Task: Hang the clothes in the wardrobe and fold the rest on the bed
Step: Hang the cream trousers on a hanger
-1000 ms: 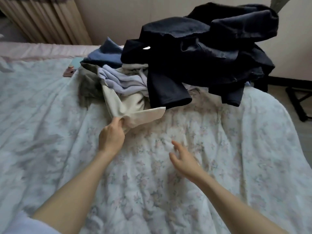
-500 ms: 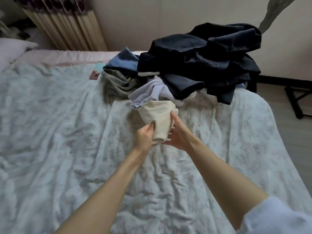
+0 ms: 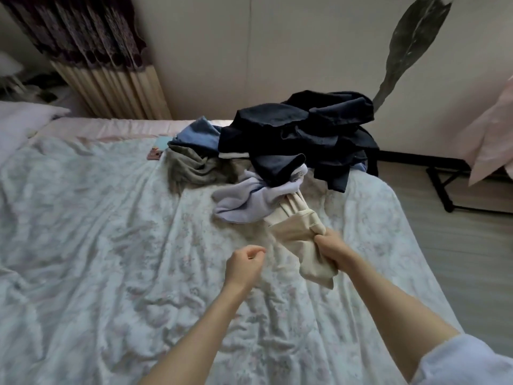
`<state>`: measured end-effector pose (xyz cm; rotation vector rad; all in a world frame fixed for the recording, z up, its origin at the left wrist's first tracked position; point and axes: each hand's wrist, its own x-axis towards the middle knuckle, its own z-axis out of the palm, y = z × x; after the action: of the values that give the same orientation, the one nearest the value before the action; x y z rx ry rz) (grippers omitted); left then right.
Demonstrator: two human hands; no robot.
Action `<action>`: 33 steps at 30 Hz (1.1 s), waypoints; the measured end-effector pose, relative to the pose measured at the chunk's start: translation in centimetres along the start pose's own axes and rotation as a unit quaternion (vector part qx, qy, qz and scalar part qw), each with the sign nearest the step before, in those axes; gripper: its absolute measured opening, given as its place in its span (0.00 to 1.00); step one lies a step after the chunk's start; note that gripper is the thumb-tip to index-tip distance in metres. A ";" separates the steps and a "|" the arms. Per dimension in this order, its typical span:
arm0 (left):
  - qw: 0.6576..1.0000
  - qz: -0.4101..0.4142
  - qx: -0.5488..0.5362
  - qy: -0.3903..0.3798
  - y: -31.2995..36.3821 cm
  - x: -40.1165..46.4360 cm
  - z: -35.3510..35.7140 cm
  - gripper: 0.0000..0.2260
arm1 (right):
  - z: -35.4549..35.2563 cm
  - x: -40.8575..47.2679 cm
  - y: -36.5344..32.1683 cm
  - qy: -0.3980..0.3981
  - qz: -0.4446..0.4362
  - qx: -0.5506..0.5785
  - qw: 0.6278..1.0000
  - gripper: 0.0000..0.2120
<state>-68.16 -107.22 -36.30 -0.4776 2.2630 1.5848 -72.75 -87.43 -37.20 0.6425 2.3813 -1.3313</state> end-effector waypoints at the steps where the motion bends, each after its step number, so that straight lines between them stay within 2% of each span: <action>1: 0.999 -0.003 0.034 -0.012 -0.2 0.1 -0.6 0.09 | -0.5 -0.6 0.1 0.000 -0.020 -0.030 0.999 0.12; 4: 0.994 -0.017 0.085 -0.070 -1.1 0.7 -1.1 0.10 | 0.8 -3.0 2.5 -0.019 -0.066 -0.112 0.991 0.14; 6: 0.990 -0.024 0.111 -0.083 -2.0 1.4 -0.5 0.11 | 1.5 -4.1 5.8 -0.045 -0.065 -0.170 0.982 0.16; 8: 0.985 -0.029 0.142 -0.090 -3.0 2.5 0.3 0.13 | 0.5 -3.7 8.5 -0.059 -0.025 -0.273 0.960 0.16; 10: 0.980 -0.037 0.169 -0.102 -4.0 3.7 1.0 0.16 | -0.9 -2.6 9.4 -0.066 0.027 -0.381 0.922 0.15; 15: 0.960 -0.032 0.262 -0.093 -5.9 8.8 2.5 0.21 | 0.0 0.9 10.3 -0.070 0.113 -0.459 0.879 0.17; 17: 0.955 -0.030 0.284 -0.084 -6.4 11.3 3.4 0.23 | 1.0 3.0 11.1 -0.060 0.110 -0.424 0.897 0.22; 20: 0.953 -0.005 0.295 -0.076 -7.2 14.7 5.1 0.26 | 2.9 6.2 11.6 -0.049 0.073 -0.293 0.952 0.40; 22: 0.956 0.010 0.285 -0.075 -7.7 16.6 6.5 0.26 | 4.5 8.4 11.2 -0.022 0.052 -0.259 0.964 0.46; 25: 0.949 0.005 0.296 -0.110 -8.9 18.0 9.2 0.27 | 7.5 10.4 11.8 -0.016 0.029 -0.284 0.958 0.40; 28: 0.938 -0.009 0.307 -0.161 -10.6 17.5 11.0 0.32 | 9.7 10.7 13.2 0.003 0.001 -0.337 0.941 0.35; 33: 0.966 -0.055 0.158 -0.198 -11.1 17.3 8.7 0.27 | 8.7 9.8 12.9 0.070 -0.050 -0.298 0.951 0.26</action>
<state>-77.75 -103.93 -56.16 -0.1747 2.0816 1.1152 -73.47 -86.81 -55.62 0.4472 2.7622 -0.5416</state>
